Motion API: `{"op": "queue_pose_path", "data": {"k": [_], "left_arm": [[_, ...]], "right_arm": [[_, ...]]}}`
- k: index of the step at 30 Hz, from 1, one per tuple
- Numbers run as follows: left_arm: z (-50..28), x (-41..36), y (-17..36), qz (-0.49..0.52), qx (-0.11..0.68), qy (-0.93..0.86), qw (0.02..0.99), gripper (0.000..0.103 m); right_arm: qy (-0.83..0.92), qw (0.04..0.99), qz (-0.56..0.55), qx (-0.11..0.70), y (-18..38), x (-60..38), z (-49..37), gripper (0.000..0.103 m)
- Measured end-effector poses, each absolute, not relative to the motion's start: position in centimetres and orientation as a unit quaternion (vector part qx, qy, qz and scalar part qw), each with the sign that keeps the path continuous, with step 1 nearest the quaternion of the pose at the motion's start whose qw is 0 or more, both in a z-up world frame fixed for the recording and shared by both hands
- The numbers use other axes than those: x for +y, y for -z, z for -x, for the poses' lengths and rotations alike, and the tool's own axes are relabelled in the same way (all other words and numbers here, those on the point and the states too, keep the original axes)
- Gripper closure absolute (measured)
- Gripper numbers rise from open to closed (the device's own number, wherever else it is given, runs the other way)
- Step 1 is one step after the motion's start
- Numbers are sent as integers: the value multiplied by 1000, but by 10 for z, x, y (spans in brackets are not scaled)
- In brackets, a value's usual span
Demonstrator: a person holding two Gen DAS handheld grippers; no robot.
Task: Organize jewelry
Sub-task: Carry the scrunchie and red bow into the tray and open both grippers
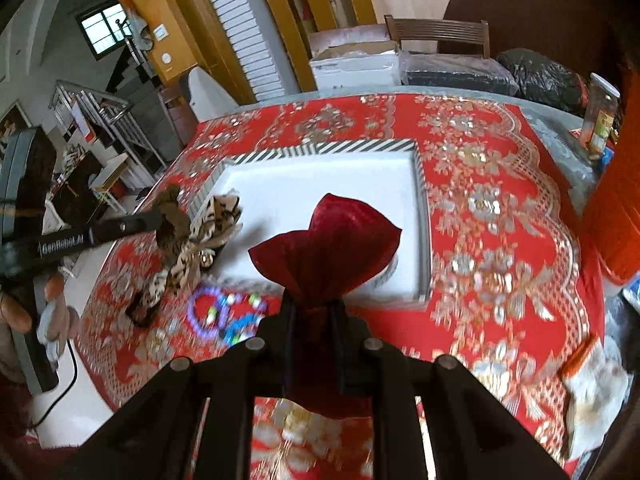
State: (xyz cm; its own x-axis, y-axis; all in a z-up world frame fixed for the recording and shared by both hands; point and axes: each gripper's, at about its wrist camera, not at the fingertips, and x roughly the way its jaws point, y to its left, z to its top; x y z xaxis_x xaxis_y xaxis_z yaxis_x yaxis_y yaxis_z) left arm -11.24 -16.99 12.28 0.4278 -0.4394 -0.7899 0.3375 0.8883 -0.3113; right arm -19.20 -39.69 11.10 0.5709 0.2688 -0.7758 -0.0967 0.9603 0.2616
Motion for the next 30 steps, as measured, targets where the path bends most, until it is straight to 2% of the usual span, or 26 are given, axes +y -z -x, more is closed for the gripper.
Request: {"op": "queue_pose_path", "data": {"k": [15,30], "left_arm": [[43,-196,-74,41,533,225,814,103],[4,-192,-40,64,559,201,802,103]], "right_arm": [[-68,857,-115,498,-64,-412,92,87],[-60,835,-112,536,-18,-419,35,85]]}}
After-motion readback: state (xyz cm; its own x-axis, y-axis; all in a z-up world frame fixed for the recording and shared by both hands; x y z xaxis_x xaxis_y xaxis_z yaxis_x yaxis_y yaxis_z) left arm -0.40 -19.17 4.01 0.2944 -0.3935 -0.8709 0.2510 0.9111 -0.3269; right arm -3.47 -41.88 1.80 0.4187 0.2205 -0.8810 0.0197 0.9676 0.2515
